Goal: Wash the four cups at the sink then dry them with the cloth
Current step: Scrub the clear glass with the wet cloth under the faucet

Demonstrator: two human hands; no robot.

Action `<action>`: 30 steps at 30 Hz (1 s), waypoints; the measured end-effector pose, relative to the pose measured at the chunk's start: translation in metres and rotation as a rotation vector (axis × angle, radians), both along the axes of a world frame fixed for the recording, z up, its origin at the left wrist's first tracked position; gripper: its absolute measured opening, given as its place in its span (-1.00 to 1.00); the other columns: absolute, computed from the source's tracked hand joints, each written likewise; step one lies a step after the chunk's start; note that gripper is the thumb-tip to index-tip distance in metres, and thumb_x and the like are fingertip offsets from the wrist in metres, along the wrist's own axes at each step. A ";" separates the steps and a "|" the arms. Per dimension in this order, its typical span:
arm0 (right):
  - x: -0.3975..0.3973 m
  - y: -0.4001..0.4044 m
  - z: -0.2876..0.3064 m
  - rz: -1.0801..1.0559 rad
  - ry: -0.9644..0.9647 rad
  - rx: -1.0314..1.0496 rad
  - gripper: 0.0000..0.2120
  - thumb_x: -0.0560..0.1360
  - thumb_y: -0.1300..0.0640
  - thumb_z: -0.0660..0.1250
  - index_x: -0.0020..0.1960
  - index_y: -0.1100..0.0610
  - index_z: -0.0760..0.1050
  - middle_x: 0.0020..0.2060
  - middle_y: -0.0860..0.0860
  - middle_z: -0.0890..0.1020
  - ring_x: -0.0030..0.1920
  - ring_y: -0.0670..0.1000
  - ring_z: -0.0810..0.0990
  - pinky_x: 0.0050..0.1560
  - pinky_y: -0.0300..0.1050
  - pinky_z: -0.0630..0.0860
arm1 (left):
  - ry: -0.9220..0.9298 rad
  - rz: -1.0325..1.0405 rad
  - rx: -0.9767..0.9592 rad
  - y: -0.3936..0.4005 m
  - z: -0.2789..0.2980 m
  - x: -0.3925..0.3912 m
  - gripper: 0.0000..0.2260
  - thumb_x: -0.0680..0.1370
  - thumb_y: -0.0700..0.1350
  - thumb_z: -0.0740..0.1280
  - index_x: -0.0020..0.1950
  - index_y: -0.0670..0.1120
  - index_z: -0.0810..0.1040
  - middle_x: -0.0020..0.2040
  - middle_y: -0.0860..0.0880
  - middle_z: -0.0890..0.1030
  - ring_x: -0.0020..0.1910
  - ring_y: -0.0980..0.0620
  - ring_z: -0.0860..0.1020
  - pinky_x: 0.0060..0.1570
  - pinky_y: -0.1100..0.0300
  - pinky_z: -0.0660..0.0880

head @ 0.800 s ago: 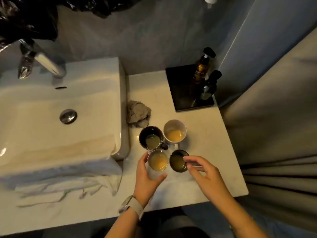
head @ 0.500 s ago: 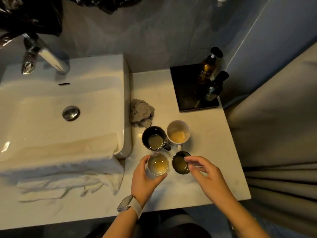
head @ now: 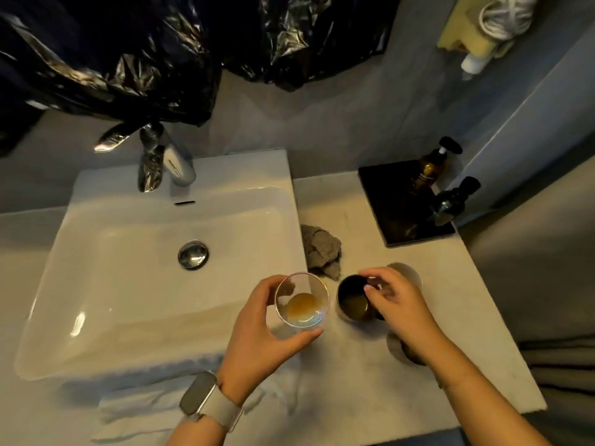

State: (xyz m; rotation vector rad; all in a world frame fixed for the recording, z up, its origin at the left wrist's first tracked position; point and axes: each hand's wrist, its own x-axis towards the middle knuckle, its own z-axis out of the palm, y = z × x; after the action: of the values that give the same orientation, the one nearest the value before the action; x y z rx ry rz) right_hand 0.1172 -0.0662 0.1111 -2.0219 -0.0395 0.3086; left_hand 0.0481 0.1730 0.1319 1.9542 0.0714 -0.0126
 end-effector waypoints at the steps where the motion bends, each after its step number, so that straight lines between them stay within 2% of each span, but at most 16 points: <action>1: 0.014 0.013 -0.004 0.005 -0.011 -0.065 -0.74 0.54 0.28 0.32 0.14 -0.03 0.53 0.09 -0.12 0.55 0.11 -0.12 0.54 0.11 -0.24 0.50 | -0.027 -0.013 0.001 0.014 0.006 0.008 -0.39 0.27 0.15 0.60 0.24 0.19 0.42 0.17 0.22 0.58 0.19 0.15 0.57 0.13 0.39 0.45; 4: 0.062 0.049 -0.025 0.016 0.001 -0.300 -0.67 0.54 0.24 0.32 0.30 0.11 0.48 0.23 0.05 0.50 0.22 0.08 0.51 0.18 -0.14 0.43 | -0.046 -0.036 -0.023 0.057 0.017 0.030 -0.37 0.28 0.12 0.62 0.25 0.14 0.41 0.19 0.22 0.59 0.20 0.18 0.57 0.15 0.37 0.47; 7: 0.103 0.081 -0.047 0.016 0.153 -0.472 -0.38 0.52 0.10 0.38 0.50 0.14 0.23 0.41 0.15 0.37 0.35 0.16 0.41 0.28 -0.08 0.36 | -0.048 -0.016 -0.020 0.095 0.018 0.048 -0.35 0.28 0.15 0.61 0.26 0.15 0.39 0.20 0.24 0.58 0.21 0.23 0.55 0.16 0.42 0.45; 10: 0.126 0.100 -0.072 0.028 0.256 -0.576 -0.17 0.44 -0.06 0.44 0.55 0.11 0.10 0.38 0.19 0.38 0.34 0.22 0.40 0.27 0.04 0.41 | 0.007 0.042 -0.029 0.127 0.016 0.062 -0.36 0.27 0.13 0.59 0.26 0.18 0.39 0.19 0.30 0.56 0.21 0.25 0.54 0.11 0.46 0.46; 11: 0.130 0.104 -0.080 0.037 0.261 -0.623 -0.21 0.44 -0.07 0.44 0.53 0.13 0.16 0.34 0.21 0.40 0.32 0.23 0.42 0.24 0.04 0.43 | 0.014 0.074 -0.030 0.135 0.014 0.067 -0.36 0.27 0.14 0.60 0.26 0.18 0.39 0.19 0.30 0.56 0.20 0.25 0.54 0.10 0.46 0.47; 12: 0.132 0.106 -0.089 0.049 0.251 -0.670 -0.34 0.45 -0.05 0.42 0.44 0.18 0.30 0.28 0.22 0.44 0.26 0.23 0.45 0.18 0.02 0.46 | 0.013 0.104 -0.023 0.142 0.012 0.071 -0.35 0.27 0.16 0.61 0.26 0.18 0.39 0.18 0.32 0.56 0.19 0.27 0.54 0.08 0.46 0.47; 14: 0.133 0.108 -0.099 0.013 0.193 -0.676 -0.72 0.51 0.03 0.36 0.06 0.23 0.51 0.11 0.23 0.51 0.08 0.21 0.52 -0.06 -0.06 0.47 | 0.002 0.161 -0.013 0.154 0.008 0.076 -0.35 0.25 0.16 0.63 0.24 0.19 0.39 0.16 0.36 0.55 0.16 0.29 0.53 0.03 0.49 0.45; 15: 0.133 0.109 -0.102 -0.024 0.169 -0.636 -0.82 0.53 0.08 0.33 -0.14 0.20 0.50 0.03 0.23 0.53 -0.03 0.18 0.53 -0.18 -0.10 0.42 | -0.001 0.194 -0.011 0.159 0.005 0.078 -0.35 0.25 0.10 0.64 0.22 0.21 0.39 0.15 0.36 0.55 0.15 0.29 0.53 0.02 0.50 0.44; 17: 0.131 0.108 -0.101 -0.110 0.113 -0.513 -0.73 0.55 0.18 0.32 -0.31 0.09 0.38 -0.10 0.21 0.52 -0.15 0.15 0.51 -0.26 -0.16 0.34 | -0.001 0.242 -0.020 0.172 -0.003 0.081 -0.36 0.26 -0.03 0.65 0.18 0.29 0.40 0.13 0.35 0.55 0.15 0.28 0.54 0.03 0.50 0.44; 18: 0.130 0.108 -0.099 -0.159 0.059 -0.425 -0.74 0.55 0.21 0.33 -0.29 0.09 0.39 -0.12 0.18 0.50 -0.12 0.17 0.52 -0.20 -0.17 0.35 | 0.008 0.253 -0.021 0.180 -0.007 0.083 -0.36 0.26 -0.05 0.64 0.18 0.30 0.39 0.13 0.34 0.55 0.16 0.27 0.54 0.05 0.49 0.44; 20: 0.126 0.110 -0.080 -0.252 -0.052 -0.270 -0.93 0.57 0.22 0.30 -0.09 0.16 0.45 -0.06 0.15 0.47 0.00 0.19 0.51 0.01 -0.14 0.37 | 0.030 0.255 0.007 0.195 -0.013 0.086 -0.34 0.23 0.00 0.63 0.21 0.26 0.39 0.15 0.32 0.55 0.18 0.25 0.54 0.10 0.47 0.44; 22: 0.121 0.115 -0.053 -0.346 -0.083 -0.107 -0.88 0.59 0.18 0.27 0.11 0.16 0.47 0.05 0.09 0.50 0.09 0.10 0.51 0.13 -0.07 0.41 | 0.051 0.218 0.054 0.212 -0.015 0.089 -0.33 0.22 0.03 0.63 0.23 0.21 0.40 0.15 0.30 0.55 0.18 0.26 0.53 0.11 0.48 0.44; 23: 0.119 0.122 -0.035 -0.404 -0.068 -0.004 -0.87 0.60 0.15 0.25 0.13 0.09 0.47 0.04 0.04 0.54 0.07 0.04 0.54 0.14 -0.04 0.46 | 0.072 0.180 0.089 0.220 -0.015 0.091 -0.34 0.23 0.04 0.64 0.23 0.21 0.40 0.14 0.29 0.56 0.16 0.28 0.53 0.10 0.49 0.43; 26: 0.113 0.146 0.018 -0.461 -0.022 0.333 -0.86 0.61 0.12 0.21 0.01 -0.10 0.49 -0.08 -0.09 0.61 -0.05 -0.11 0.62 -0.09 -0.17 0.57 | 0.130 0.003 0.301 0.238 -0.009 0.101 -0.36 0.21 0.23 0.56 0.22 0.18 0.41 0.12 0.25 0.52 0.07 0.28 0.51 0.05 0.46 0.42; 28: 0.112 0.165 0.043 -0.461 0.034 0.533 -0.91 0.59 0.08 0.23 0.06 -0.03 0.49 -0.09 -0.08 0.63 -0.08 -0.10 0.65 -0.23 -0.23 0.59 | 0.156 -0.123 0.485 0.245 -0.005 0.107 -0.33 0.21 0.30 0.44 0.27 0.10 0.42 0.13 0.17 0.51 0.07 0.20 0.50 0.09 0.27 0.47; 30: 0.110 0.186 0.057 -0.457 0.080 0.735 -0.73 0.49 -0.01 0.36 0.13 0.07 0.46 -0.09 -0.03 0.65 -0.09 -0.06 0.67 -0.26 -0.21 0.62 | 0.184 -0.224 0.641 0.252 -0.003 0.112 -0.33 0.28 0.22 0.48 0.33 0.05 0.41 0.18 0.09 0.51 0.15 0.06 0.50 0.12 0.14 0.48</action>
State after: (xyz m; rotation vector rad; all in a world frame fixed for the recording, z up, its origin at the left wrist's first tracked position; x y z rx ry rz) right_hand 0.2269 0.1202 0.1682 -1.2397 0.3130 0.0604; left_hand 0.1601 0.4249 0.1286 2.5886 -0.0288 -0.3563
